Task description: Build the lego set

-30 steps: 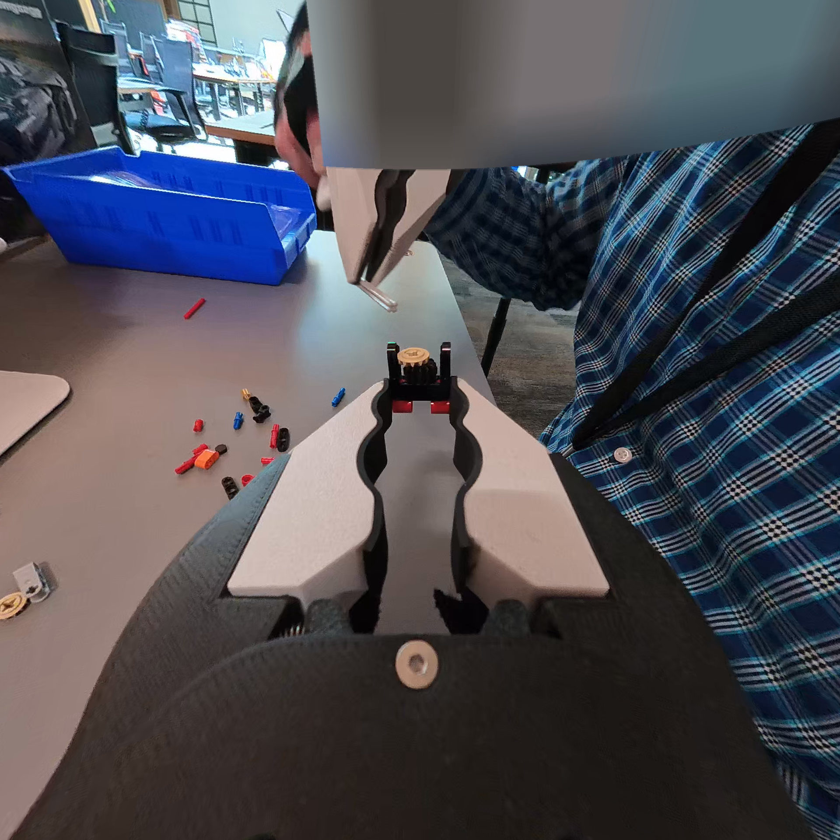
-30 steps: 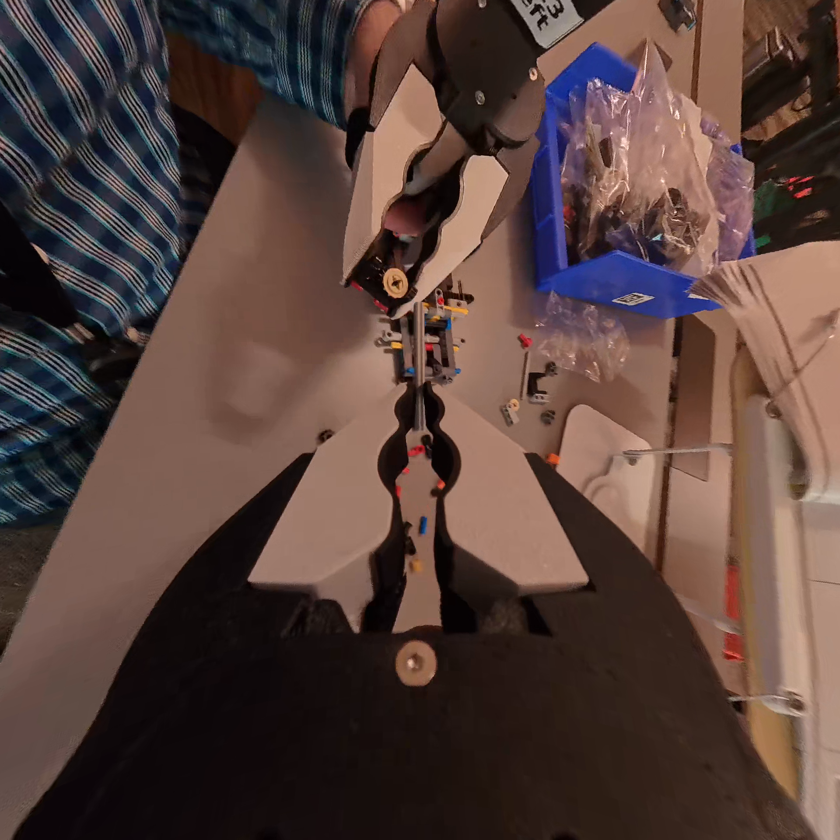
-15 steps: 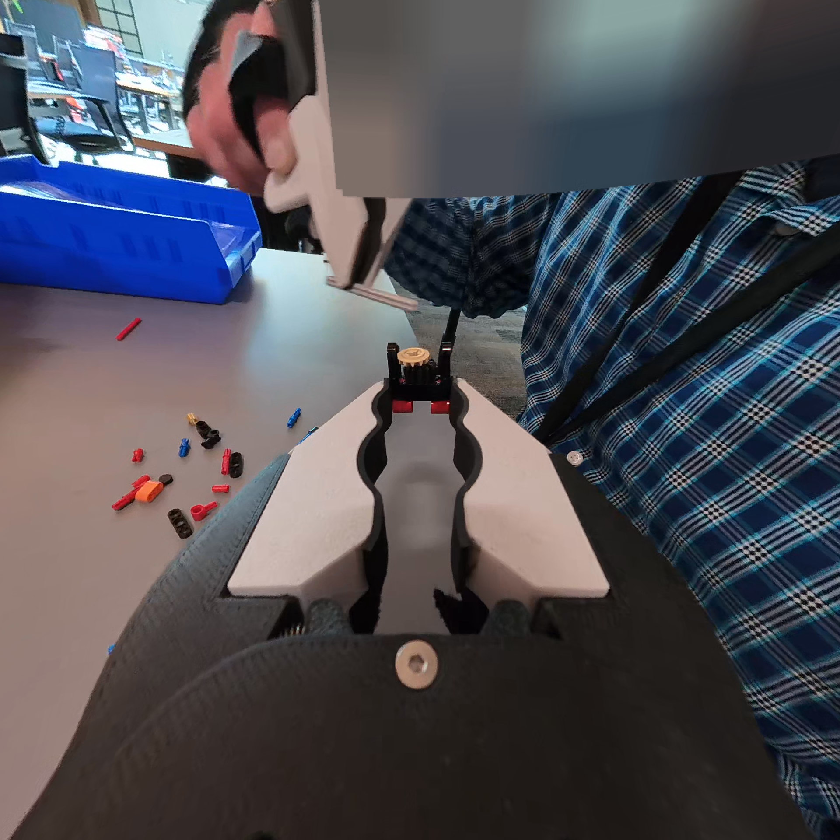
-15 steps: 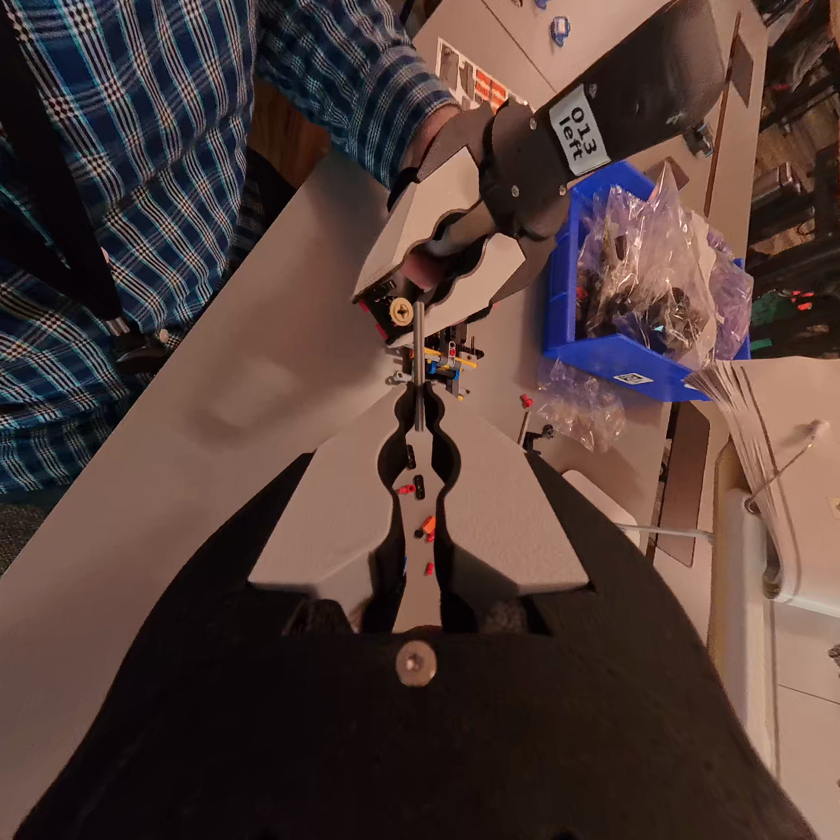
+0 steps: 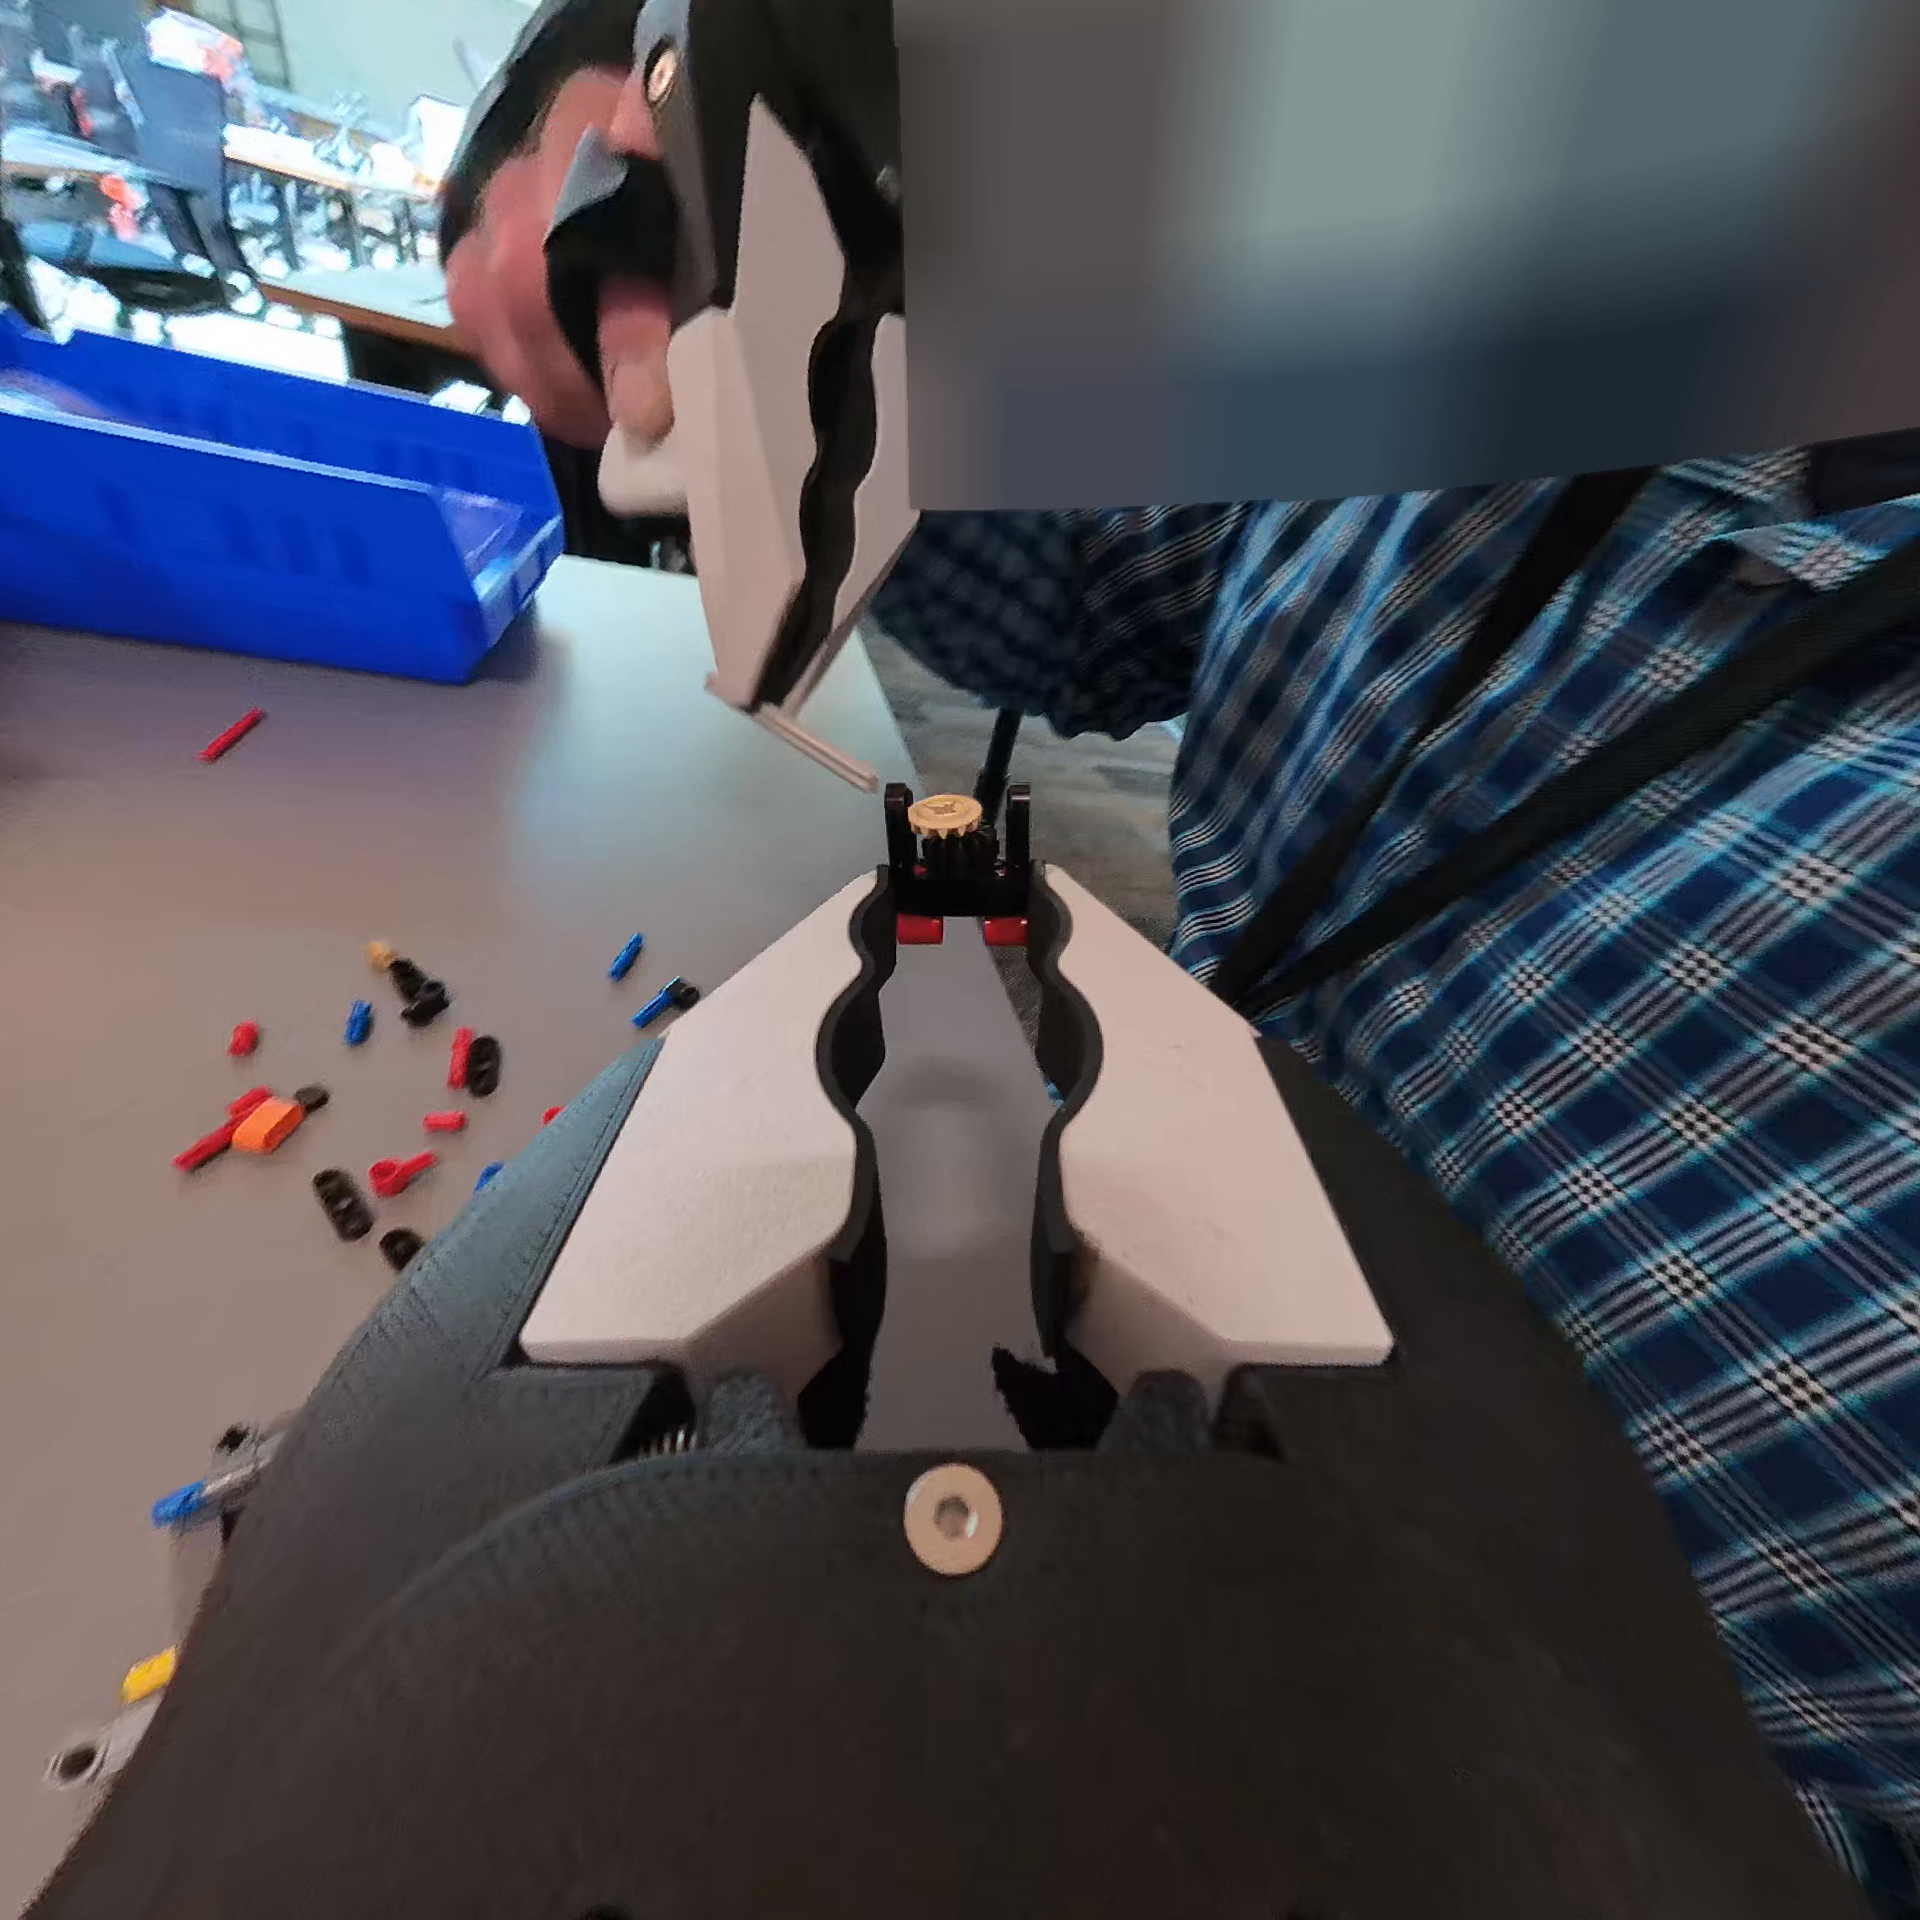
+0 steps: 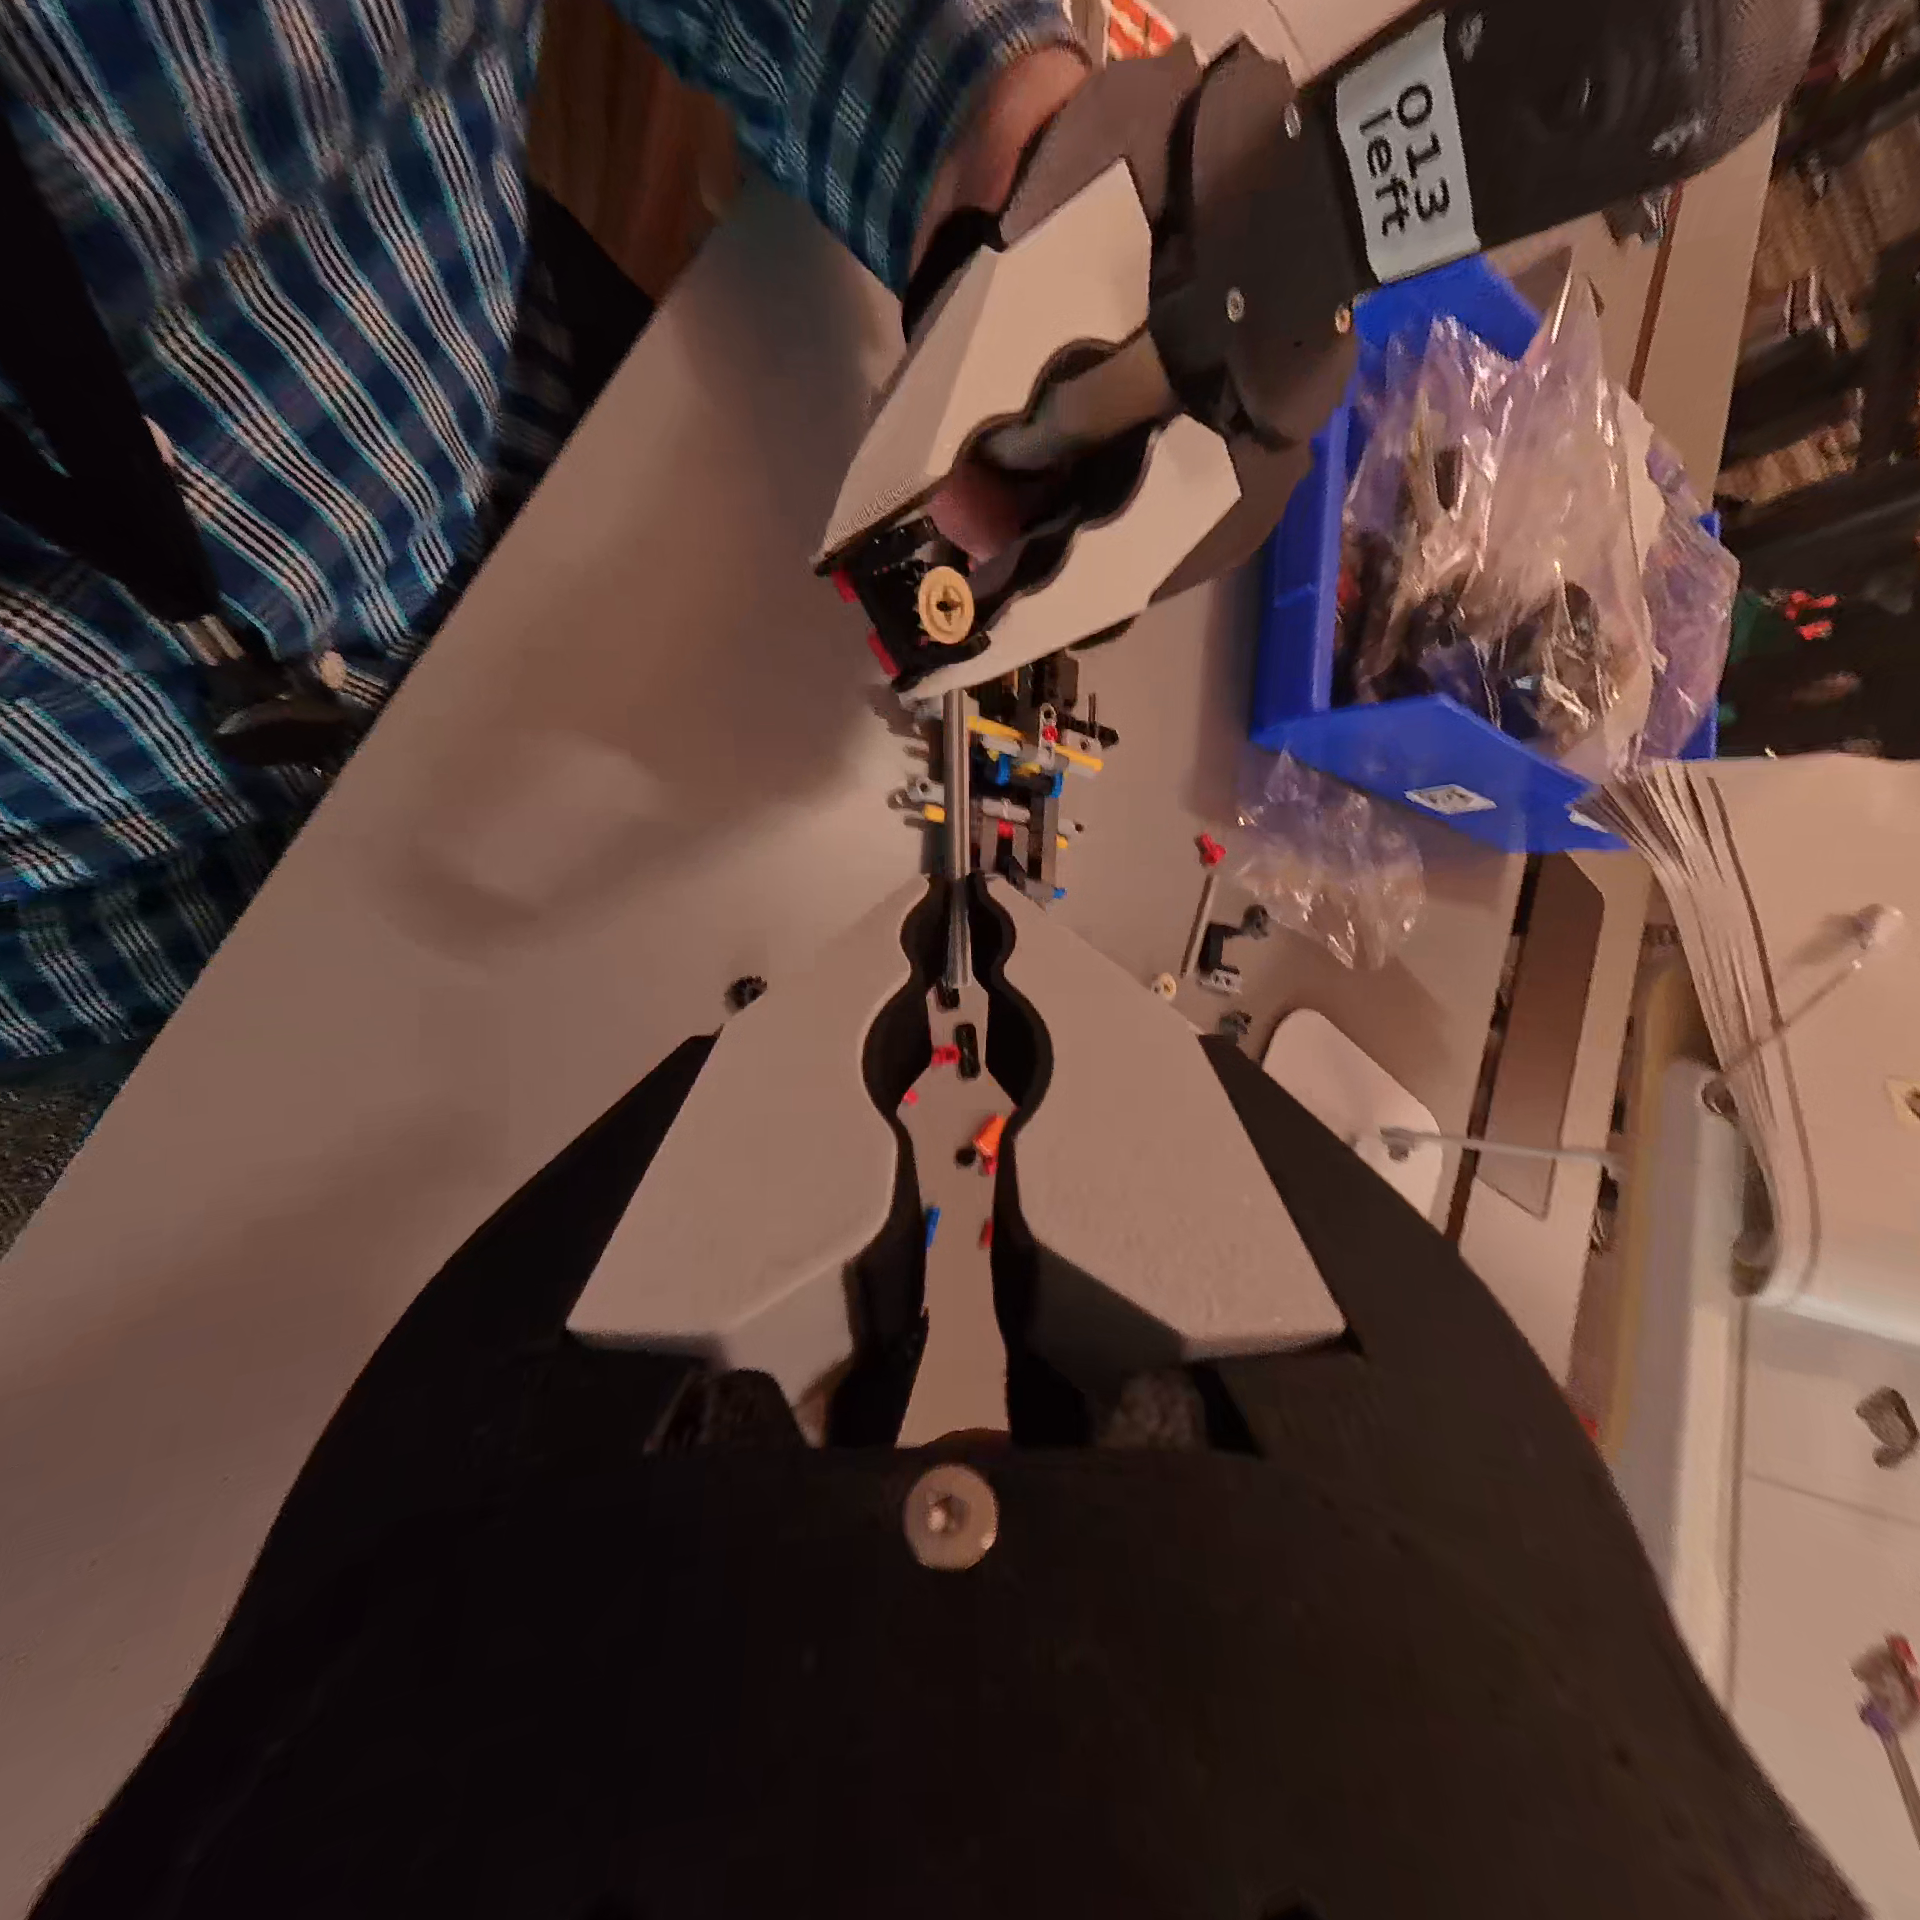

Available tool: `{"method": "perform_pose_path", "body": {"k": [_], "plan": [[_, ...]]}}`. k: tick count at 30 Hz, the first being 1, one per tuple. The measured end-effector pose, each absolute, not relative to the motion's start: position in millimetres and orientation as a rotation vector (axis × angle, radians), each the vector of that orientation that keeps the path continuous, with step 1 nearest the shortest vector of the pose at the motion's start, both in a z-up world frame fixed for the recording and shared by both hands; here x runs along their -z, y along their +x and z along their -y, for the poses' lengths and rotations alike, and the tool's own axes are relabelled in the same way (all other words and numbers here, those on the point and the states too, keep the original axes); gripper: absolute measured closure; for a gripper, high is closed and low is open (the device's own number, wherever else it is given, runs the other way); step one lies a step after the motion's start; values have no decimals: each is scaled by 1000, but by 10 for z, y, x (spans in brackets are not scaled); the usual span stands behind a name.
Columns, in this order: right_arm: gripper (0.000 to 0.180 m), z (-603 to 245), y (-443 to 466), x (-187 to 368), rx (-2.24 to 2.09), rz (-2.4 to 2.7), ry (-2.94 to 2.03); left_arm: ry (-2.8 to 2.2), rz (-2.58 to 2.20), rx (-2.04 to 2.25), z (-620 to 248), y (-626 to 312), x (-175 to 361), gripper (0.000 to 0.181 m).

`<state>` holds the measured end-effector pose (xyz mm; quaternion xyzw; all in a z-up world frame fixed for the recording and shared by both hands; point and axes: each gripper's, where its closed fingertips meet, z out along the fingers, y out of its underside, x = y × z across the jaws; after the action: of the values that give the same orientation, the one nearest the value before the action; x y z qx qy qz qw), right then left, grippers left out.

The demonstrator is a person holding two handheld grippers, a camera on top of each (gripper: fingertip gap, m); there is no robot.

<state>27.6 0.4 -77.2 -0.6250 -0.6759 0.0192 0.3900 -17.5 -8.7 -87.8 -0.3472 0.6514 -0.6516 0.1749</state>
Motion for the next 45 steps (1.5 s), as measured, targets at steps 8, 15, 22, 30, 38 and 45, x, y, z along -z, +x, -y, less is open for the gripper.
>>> {"method": "perform_pose_path", "body": {"k": [8,15,22,30,38,45], "plan": [[179,-7,171,716,-183,1726,-1517,-892,-1851,1901,162,-223,788,157],[180,19,112,635,-230,1764,-1449,-820,-1852,1947,213,-251,719,158],[180,55,59,576,-263,1807,-1384,-754,-1861,1981,260,-285,655,158],[179,39,8,584,-277,1836,-1346,-716,-1871,2013,284,-313,636,158],[180,44,-35,597,-277,1850,-1318,-687,-1886,2039,325,-337,635,158],[180,29,-34,576,-268,1842,-1319,-670,-1867,2024,315,-328,620,158]]}}
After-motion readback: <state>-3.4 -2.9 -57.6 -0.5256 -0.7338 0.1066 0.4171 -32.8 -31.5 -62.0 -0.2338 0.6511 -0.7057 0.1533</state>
